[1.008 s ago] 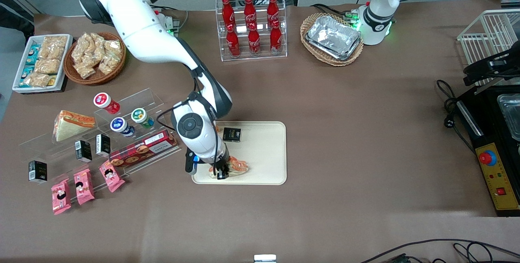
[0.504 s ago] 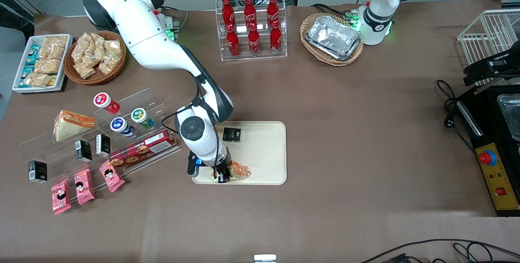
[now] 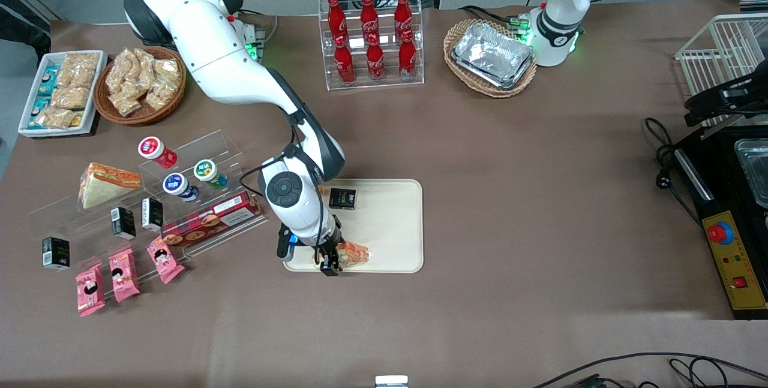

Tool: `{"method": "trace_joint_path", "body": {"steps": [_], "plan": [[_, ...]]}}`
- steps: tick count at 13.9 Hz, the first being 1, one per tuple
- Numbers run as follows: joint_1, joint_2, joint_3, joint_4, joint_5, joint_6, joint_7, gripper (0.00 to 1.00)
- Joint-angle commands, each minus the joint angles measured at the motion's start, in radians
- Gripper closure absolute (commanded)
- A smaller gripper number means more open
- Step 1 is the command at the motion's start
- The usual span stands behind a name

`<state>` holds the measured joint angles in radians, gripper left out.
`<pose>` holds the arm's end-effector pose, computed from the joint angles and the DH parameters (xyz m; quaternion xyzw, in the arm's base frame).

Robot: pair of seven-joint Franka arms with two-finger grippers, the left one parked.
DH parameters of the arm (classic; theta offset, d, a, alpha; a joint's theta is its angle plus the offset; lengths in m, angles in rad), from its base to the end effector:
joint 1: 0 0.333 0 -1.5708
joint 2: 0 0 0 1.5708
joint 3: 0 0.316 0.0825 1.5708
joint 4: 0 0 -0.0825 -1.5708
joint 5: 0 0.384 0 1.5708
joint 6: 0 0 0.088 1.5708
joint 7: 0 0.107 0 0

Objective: Place sandwich on tray

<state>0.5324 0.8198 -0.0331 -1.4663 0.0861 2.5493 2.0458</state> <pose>0.6514 0.3597 0.2186 -0.6913 0.7103 -0.0222 0.1308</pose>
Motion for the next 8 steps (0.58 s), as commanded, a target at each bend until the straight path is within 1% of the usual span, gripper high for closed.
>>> {"method": "trace_joint_path", "body": {"steps": [1, 3, 4, 6, 8], "plan": [[-0.006, -0.053, -0.008, 0.005, 0.024, -0.017, -0.004, 0.00], [-0.012, -0.126, -0.011, -0.006, 0.023, -0.091, -0.021, 0.00], [-0.032, -0.174, -0.011, -0.023, 0.023, -0.148, -0.073, 0.00], [-0.067, -0.255, -0.011, -0.029, 0.026, -0.287, -0.235, 0.00], [-0.130, -0.324, -0.010, -0.029, 0.026, -0.401, -0.452, 0.00]]}}
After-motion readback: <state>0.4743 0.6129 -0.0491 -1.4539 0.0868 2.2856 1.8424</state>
